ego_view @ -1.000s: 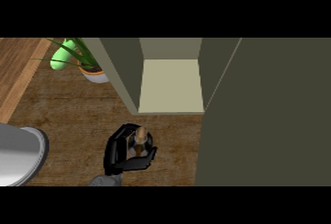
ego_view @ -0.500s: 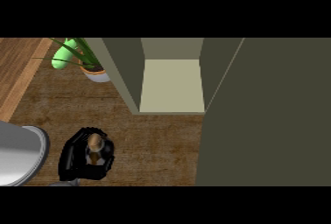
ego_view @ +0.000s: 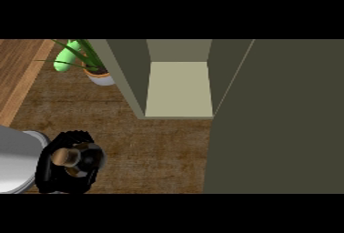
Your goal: Pick up the wine, place it into the cabinet and close the cabinet
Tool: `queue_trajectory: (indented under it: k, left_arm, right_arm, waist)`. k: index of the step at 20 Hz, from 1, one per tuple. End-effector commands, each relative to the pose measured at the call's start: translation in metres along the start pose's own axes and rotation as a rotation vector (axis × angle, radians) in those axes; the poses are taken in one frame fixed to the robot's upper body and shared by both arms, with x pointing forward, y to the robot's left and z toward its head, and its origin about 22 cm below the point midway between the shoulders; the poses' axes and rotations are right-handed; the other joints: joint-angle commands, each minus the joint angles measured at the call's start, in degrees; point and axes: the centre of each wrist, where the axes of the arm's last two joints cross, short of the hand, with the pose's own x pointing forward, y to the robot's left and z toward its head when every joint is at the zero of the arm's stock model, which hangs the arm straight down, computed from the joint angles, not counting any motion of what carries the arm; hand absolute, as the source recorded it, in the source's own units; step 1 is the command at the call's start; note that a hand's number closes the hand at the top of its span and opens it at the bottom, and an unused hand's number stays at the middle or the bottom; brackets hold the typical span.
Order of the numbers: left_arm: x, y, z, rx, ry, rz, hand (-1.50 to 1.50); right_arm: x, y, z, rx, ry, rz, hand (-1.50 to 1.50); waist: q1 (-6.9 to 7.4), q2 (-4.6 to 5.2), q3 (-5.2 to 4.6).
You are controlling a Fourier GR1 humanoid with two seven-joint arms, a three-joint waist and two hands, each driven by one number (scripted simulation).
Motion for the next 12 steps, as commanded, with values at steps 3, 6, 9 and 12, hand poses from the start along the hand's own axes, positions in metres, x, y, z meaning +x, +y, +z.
queue_trajectory:
  k: [3,6,9,12]
  left_arm:
    - [0.051,-0.026,-0.023,-0.054,0.006,0.074,1.5]
    - [0.075,-0.047,-0.022,-0.076,-0.003,0.085,1.5]
    - [0.081,-0.055,-0.027,-0.098,0.009,0.052,1.5]
    - [0.093,-0.075,-0.032,-0.119,0.013,0.039,1.5]
  right_arm:
    - [0.013,0.003,0.019,0.035,-0.047,-0.051,-1.5]
    - [0.003,0.002,0.008,0.029,-0.042,-0.047,-1.5]
    - [0.014,-0.003,0.024,0.028,-0.051,-0.045,-1.5]
    - [0.019,-0.003,0.023,0.04,-0.031,-0.043,-1.5]
  waist:
    - [-0.03,-0.03,0.03]
    - [0.13,0.04,0.02]
    - [-0.2,0.04,0.01]
    - [-0.22,0.04,-0.01]
